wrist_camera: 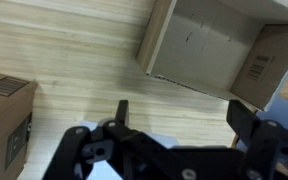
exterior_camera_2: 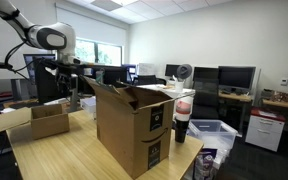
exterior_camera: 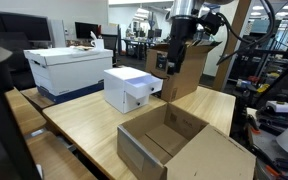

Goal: Close the top drawer of the white cabinet

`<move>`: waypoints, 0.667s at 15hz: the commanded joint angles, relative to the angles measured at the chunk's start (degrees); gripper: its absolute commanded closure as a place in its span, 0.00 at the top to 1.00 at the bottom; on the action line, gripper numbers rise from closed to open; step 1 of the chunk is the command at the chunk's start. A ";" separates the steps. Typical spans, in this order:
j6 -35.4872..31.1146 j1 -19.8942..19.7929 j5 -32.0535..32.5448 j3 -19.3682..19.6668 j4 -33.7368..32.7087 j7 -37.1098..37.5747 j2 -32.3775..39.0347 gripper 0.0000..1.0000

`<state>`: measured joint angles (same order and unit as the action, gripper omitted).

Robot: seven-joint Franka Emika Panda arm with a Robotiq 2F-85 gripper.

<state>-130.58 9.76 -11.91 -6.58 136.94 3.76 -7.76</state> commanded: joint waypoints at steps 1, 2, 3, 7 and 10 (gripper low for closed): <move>0.37 -0.70 -0.35 -0.01 1.47 -1.30 -1.05 1.00; -0.15 -0.70 -0.41 0.07 1.97 -1.86 -1.06 1.00; -0.29 -0.75 -0.41 0.18 2.39 -2.18 -0.90 1.00; -8.43 -0.33 -2.80 -0.08 1.11 -3.91 5.26 1.00; -13.53 -0.26 -2.49 -1.06 -2.88 -1.03 13.36 1.00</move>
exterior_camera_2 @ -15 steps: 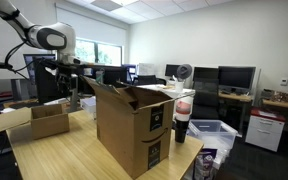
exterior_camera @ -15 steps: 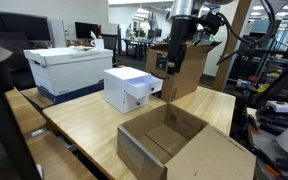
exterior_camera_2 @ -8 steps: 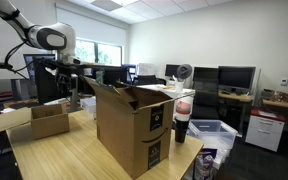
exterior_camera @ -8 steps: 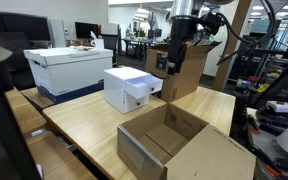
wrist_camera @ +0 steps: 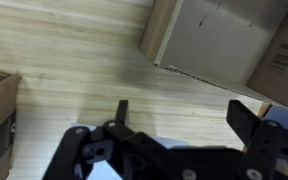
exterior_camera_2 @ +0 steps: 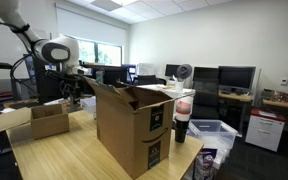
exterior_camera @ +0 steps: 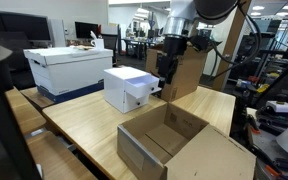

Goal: Close the top drawer of the white cabinet

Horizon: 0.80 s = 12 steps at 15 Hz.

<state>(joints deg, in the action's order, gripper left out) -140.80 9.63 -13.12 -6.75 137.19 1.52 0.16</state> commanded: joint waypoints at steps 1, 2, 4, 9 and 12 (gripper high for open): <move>-4.47 -0.14 -0.39 -0.98 -4.42 3.78 7.41 1.00; -6.32 -0.03 -0.75 -1.00 -6.67 6.70 10.19 1.00; -7.45 0.17 0.07 -0.56 -7.75 10.70 11.24 0.90; -8.98 0.89 4.07 2.03 -8.36 23.57 11.31 0.47; -9.11 1.10 5.99 2.77 -8.65 27.20 11.50 0.31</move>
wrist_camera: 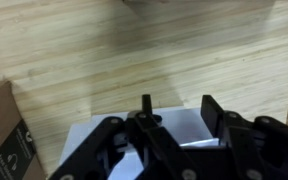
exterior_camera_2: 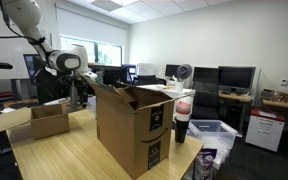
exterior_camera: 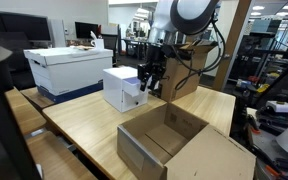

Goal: Close the top drawer of the white cabinet

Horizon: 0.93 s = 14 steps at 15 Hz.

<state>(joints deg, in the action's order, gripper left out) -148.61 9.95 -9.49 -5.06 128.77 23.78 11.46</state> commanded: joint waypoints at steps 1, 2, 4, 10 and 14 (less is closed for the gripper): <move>-1.27 0.80 2.75 1.18 -0.43 5.66 0.37 0.25; -1.12 0.87 3.39 1.34 -0.61 6.59 0.49 0.19; -1.07 0.99 4.00 1.34 -0.90 7.43 0.75 0.09; -1.11 1.27 4.07 0.84 -2.78 7.03 2.77 0.00; -0.83 1.56 3.46 0.65 -5.98 5.46 5.65 0.03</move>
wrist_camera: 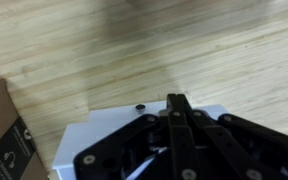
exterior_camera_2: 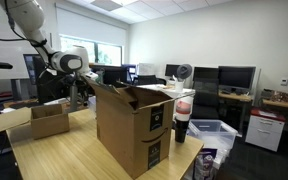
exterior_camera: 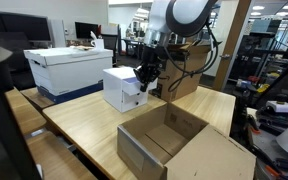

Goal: Close the top drawer of the white cabinet

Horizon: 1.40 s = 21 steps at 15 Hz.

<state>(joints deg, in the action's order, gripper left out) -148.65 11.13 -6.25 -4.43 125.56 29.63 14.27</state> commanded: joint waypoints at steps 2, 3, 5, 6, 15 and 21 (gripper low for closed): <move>-0.59 0.54 0.04 0.03 -4.52 -0.99 4.34 0.03; -0.67 0.62 -0.06 0.07 -5.33 -1.20 5.02 0.02; -0.80 0.79 0.08 0.38 -6.36 -1.04 5.72 0.02; -0.97 0.78 -0.01 0.43 -6.74 -1.04 5.97 0.02; -4.45 0.47 1.30 3.42 -6.49 -0.40 5.07 0.02; -4.64 0.18 0.90 3.95 -6.73 -1.24 5.34 0.02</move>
<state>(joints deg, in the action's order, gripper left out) -152.18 11.55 -5.90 -0.71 118.45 29.50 19.84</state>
